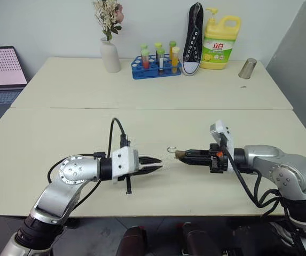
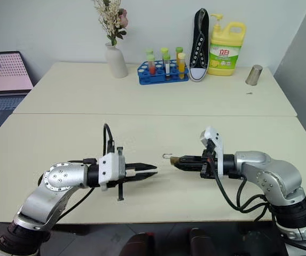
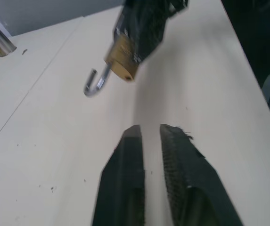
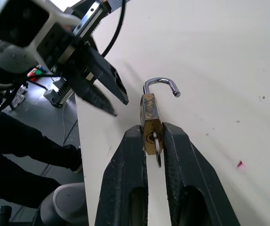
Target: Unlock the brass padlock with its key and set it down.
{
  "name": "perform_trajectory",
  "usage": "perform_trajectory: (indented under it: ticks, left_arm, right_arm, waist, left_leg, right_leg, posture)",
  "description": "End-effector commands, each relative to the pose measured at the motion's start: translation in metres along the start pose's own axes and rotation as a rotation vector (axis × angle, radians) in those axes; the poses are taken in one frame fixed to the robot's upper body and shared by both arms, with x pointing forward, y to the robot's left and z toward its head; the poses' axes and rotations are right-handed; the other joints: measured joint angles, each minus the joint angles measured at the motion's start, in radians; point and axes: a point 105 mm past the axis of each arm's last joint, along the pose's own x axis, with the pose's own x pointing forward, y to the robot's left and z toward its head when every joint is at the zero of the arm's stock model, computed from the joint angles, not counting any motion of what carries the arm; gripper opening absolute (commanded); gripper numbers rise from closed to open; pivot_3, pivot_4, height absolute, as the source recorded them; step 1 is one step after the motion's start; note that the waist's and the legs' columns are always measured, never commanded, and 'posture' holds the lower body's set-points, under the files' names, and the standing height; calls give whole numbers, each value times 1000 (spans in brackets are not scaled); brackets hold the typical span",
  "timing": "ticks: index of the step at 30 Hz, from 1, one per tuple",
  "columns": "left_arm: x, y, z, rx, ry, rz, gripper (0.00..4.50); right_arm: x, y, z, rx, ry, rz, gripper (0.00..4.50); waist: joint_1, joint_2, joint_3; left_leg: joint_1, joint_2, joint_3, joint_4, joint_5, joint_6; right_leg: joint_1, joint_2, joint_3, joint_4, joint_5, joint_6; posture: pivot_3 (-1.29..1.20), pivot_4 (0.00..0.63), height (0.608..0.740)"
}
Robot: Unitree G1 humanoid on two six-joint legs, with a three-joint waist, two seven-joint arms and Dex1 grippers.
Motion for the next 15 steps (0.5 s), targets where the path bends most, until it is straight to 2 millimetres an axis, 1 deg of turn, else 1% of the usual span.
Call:
perform_trajectory:
  ticks: [1,3,6,8,9,12,15]
  left_arm:
    - [-8,-2,5,50,-2,-18,1954]
    - [-11,-1,2,52,8,0,2534]
    - [-14,2,-3,10,27,27,3562]
    - [-15,3,-4,-10,26,44,4243]
    - [-15,3,-4,-21,25,49,4500]
    - [-15,2,-5,-26,30,49,4500]
    - [-14,0,-5,-47,30,36,4500]
  right_arm:
    - [0,0,4,24,0,14,117]
    - [2,-2,1,30,12,11,117]
    - [8,-5,-2,8,30,7,117]
    - [14,-9,-5,-17,44,-9,117]
    - [17,-13,-6,-18,46,-18,117]
    - [24,-22,-10,-9,53,-43,118]
    - [32,-31,-18,31,78,-60,117]
  waist:
    - [0,0,0]
    - [0,0,0]
    - [-1,0,0]
    - [-1,0,0]
    - [-2,0,0]
    - [-2,0,0]
    - [-2,0,0]
  left_leg:
    - [0,0,0,0,0,0]
    - [0,0,0,0,0,0]
    - [0,0,0,0,0,0]
    - [0,0,0,0,0,0]
    - [0,0,0,0,0,0]
    - [0,0,0,0,0,0]
    - [0,0,0,0,0,0]
  right_leg:
    - [0,0,0,0,0,0]
    - [0,-3,0,0,0,0]
    - [0,-3,0,0,0,0]
    - [0,-3,-1,0,0,0]
    - [0,-3,-1,0,0,0]
    - [0,-2,0,0,0,0]
    - [0,-2,-1,0,0,0]
  posture:
    - [0,150,740]
    - [0,150,740]
    - [0,150,740]
    - [0,150,740]
    - [0,150,740]
    - [0,150,740]
    - [0,150,740]
